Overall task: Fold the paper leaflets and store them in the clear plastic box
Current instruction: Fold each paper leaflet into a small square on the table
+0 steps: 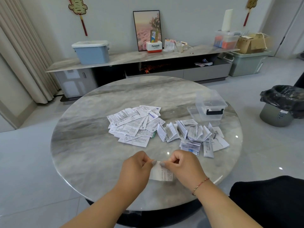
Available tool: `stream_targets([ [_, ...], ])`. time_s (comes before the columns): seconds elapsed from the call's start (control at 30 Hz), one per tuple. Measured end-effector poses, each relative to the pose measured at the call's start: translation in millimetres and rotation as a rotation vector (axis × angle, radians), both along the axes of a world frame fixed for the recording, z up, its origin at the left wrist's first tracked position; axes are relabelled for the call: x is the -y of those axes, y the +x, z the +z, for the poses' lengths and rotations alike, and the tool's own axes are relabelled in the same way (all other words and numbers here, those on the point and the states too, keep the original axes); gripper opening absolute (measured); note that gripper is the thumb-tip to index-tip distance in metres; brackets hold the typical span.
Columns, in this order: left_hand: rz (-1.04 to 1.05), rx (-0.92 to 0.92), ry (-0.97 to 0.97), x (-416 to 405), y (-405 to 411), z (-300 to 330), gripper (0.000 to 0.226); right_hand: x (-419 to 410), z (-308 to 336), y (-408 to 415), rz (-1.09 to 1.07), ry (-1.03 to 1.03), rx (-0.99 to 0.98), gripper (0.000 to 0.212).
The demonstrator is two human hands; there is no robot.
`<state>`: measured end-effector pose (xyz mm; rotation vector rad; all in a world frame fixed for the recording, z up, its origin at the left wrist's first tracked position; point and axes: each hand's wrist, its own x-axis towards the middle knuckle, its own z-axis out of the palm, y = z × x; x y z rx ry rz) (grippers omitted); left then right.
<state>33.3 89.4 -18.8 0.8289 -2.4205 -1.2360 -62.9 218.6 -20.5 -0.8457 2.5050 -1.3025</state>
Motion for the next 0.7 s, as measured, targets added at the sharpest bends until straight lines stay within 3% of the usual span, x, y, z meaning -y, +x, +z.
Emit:
stream_targets([
  [0.13, 0.121, 0.053, 0.223, 6, -18, -2, 0.024, -4, -6, -10, -0.111, -0.035, 0.15, 0.015],
  [0.27, 0.238, 0.024, 0.501, 6, -52, -13, 0.015, -9, -7, -21, -0.455, -0.22, 0.1, 0.019],
  [0.37, 0.198, 0.011, 0.59, -4, -79, -17, 0.013, -5, -9, -23, -0.496, -0.269, 0.074, 0.023],
  [0.5, 0.154, 0.175, 0.117, 8, -94, -27, 0.026, 3, -21, -18, -0.411, -0.24, 0.074, 0.026],
  [0.7, 0.191, 0.142, -0.383, 76, -88, -16, 0.024, 14, -31, -8, -0.346, -0.258, 0.112, 0.033],
])
